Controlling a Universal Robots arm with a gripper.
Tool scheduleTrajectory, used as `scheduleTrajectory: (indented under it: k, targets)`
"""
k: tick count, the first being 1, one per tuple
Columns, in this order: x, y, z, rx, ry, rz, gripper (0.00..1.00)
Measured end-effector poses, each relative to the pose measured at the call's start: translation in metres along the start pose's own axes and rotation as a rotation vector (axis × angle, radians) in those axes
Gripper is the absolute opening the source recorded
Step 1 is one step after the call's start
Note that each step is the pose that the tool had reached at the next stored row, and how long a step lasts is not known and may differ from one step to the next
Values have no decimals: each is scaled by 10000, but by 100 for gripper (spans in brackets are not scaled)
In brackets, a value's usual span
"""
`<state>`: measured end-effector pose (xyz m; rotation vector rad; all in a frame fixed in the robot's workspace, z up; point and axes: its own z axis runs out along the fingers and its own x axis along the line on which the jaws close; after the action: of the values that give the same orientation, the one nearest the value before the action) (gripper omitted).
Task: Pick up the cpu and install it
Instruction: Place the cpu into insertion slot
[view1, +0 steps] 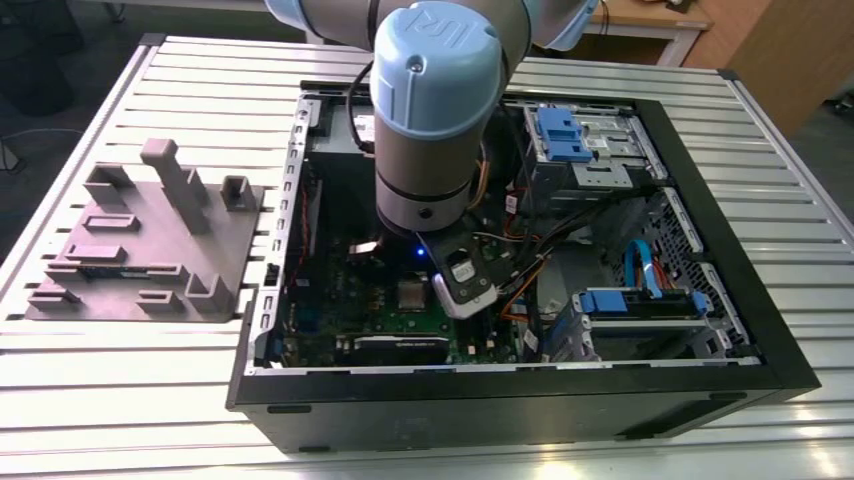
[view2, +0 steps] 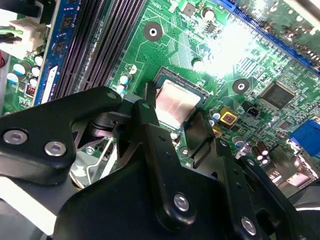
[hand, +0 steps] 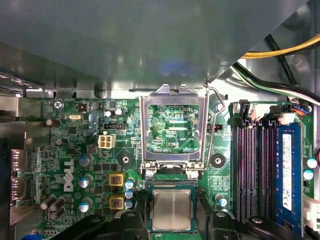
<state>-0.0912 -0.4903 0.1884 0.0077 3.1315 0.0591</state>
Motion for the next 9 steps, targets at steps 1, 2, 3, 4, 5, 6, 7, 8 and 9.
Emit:
scheduleTrajectory:
  k: [1, 2, 3, 4, 5, 6, 7, 8, 9]
  targets:
    - [0, 0, 1, 2, -1, 0, 48]
    - [0, 0, 1, 2, -1, 0, 48]
    - [0, 0, 1, 3, -1, 0, 55]
    - [0, 0, 1, 4, -1, 0, 55]
    - [0, 0, 1, 3, -1, 0, 55]
    - [0, 0, -1, 5, 0, 0, 55]
    - [0, 0, -8, 7, 3, 0, 55]
    - [0, 1, -18, 5, 3, 0, 55]
    - [0, 1, -32, 5, 7, 1, 55]
